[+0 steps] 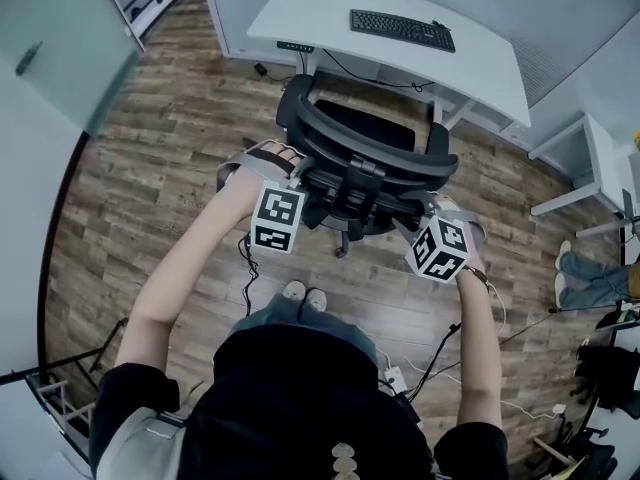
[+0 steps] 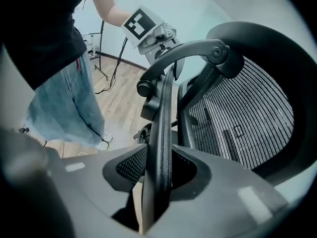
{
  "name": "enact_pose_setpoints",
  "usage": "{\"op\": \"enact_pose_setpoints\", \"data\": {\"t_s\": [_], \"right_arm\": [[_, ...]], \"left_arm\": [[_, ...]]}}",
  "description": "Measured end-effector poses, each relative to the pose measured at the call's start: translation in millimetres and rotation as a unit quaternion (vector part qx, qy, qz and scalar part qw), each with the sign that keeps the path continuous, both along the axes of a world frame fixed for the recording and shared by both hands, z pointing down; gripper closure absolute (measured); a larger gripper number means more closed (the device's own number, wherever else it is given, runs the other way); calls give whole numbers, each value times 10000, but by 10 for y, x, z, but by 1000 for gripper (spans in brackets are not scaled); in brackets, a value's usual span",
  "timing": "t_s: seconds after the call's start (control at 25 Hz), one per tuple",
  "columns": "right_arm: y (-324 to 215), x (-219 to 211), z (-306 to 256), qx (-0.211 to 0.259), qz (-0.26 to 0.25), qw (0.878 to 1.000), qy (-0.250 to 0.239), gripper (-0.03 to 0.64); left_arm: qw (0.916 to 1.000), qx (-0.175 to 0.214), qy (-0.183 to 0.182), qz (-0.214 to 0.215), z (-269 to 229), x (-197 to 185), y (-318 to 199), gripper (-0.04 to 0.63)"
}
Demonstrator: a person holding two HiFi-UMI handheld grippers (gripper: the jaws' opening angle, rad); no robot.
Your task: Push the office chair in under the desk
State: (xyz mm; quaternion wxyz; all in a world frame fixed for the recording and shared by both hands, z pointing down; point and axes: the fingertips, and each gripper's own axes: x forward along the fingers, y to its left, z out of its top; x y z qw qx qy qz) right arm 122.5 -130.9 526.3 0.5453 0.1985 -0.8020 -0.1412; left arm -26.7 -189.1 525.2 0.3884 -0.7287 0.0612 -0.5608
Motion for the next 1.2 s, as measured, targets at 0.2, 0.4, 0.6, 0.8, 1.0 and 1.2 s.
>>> {"op": "enact_pose_setpoints", "data": {"t_s": [0.2,0.4,0.6,0.8,1.0,1.2], "right_arm": [[1,-1,-2,-44,15,9999,-139,488],[-30,10,0,-49,59,9998,-177,492],[-257,97,7,7,143,9998,-143,494],[-538,250,-4,55,150,9998,-123,494],[-861,494,-4,42,150,9998,-120,494],[-1111,680,7,62,147,9998,-113,494]], "left_arm": [[9998,-141,127,50,2,8,1,448],[9996,-193,196,77,3,21,-29,451],[9996,-176,202,80,10,108,-270,453],[9997,-164,163,33,1,257,-554,453],[9997,-197,157,35,-3,493,-859,453],[9997,-194,166,22,10,681,-1119,454]]}}
